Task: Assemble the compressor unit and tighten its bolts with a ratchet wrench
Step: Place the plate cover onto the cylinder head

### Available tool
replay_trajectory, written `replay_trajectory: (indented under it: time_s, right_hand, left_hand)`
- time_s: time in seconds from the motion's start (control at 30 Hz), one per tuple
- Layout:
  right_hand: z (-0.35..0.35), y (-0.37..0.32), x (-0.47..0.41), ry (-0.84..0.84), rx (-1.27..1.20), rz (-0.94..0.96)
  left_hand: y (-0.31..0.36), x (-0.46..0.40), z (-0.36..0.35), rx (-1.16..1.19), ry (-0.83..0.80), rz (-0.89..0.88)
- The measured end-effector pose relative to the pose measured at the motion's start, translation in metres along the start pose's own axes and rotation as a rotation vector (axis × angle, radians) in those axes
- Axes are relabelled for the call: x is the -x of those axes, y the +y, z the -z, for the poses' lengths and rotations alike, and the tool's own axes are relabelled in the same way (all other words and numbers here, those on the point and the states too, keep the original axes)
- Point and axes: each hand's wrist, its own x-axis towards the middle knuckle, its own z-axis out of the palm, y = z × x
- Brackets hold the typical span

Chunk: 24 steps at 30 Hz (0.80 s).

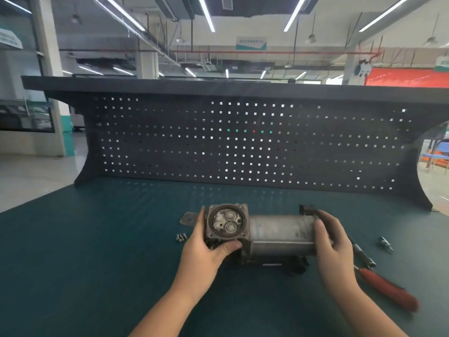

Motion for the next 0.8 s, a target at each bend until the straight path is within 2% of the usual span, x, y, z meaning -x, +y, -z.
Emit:
replay_trajectory:
  time_s: [0.07, 0.13, 0.37, 0.53, 0.7, 0.8]
  right_hand:
    - [0.0, -0.001, -0.006, -0.004, 0.029, -0.049]
    - [0.0, -0.003, -0.016, -0.017, 0.05, -0.092]
    - [-0.002, -0.01, -0.025, -0.049, 0.023, -0.274]
    - [0.001, -0.01, -0.013, 0.002, 0.025, -0.163]
    - [0.001, -0.011, -0.009, -0.014, 0.159, -0.088]
    - [0.0, -0.011, -0.007, 0.078, 0.21, -0.146]
  left_hand:
    - [-0.001, -0.001, -0.007, 0.015, 0.125, 0.019]
    - [-0.003, -0.004, -0.01, 0.011, 0.179, 0.017]
    - [-0.009, -0.006, -0.004, 0.048, 0.006, 0.018]
    - [-0.002, -0.004, 0.005, 0.062, -0.134, 0.008]
    - [0.0, -0.003, 0.008, 0.039, -0.141, 0.0]
    - [0.003, -0.003, 0.006, 0.078, -0.096, 0.023]
